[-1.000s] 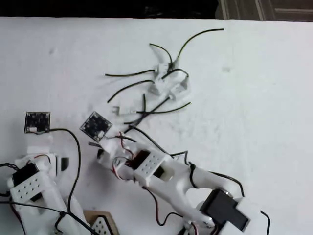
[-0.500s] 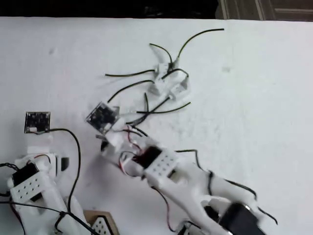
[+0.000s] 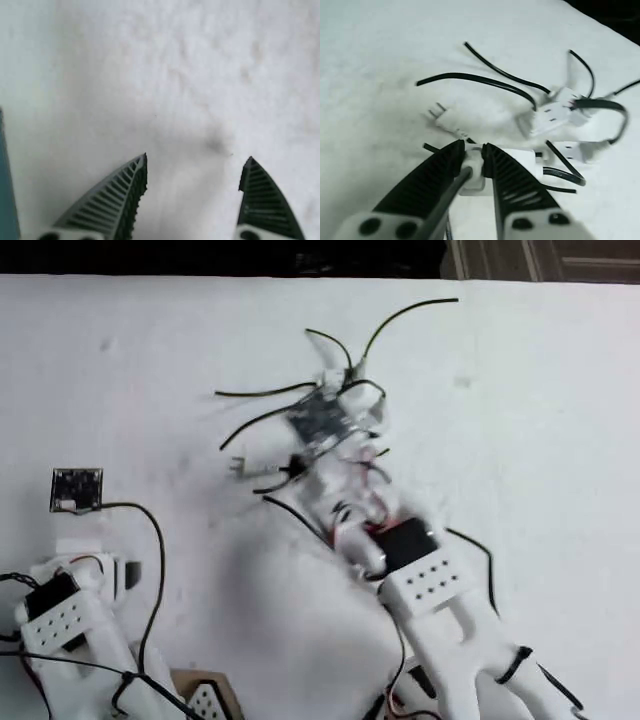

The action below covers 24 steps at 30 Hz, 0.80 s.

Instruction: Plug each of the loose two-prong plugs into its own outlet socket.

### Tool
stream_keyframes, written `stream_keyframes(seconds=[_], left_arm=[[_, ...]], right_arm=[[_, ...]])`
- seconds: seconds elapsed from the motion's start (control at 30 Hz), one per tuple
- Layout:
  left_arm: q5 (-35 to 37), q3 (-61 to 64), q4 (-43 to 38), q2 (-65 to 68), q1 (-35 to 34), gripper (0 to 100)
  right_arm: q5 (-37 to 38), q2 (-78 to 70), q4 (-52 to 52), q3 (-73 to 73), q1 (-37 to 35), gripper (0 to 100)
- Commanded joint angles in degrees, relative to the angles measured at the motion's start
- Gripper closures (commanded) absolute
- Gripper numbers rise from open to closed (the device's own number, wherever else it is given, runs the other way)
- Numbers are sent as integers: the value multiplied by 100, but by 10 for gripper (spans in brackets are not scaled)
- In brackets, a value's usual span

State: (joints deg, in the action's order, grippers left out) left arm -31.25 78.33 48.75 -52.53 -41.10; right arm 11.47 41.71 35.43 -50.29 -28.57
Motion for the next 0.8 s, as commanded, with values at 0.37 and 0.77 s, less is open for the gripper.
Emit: stream_keyframes(seconds=[0.37,0.77], left_arm=[[79,-9,-88,-145,-48,703],[79,0,-88,-145,-48,703]], right_arm=[[88,-1341,-1200,149,2352,981],[554,-4760,-2624,1398,2774,981]])
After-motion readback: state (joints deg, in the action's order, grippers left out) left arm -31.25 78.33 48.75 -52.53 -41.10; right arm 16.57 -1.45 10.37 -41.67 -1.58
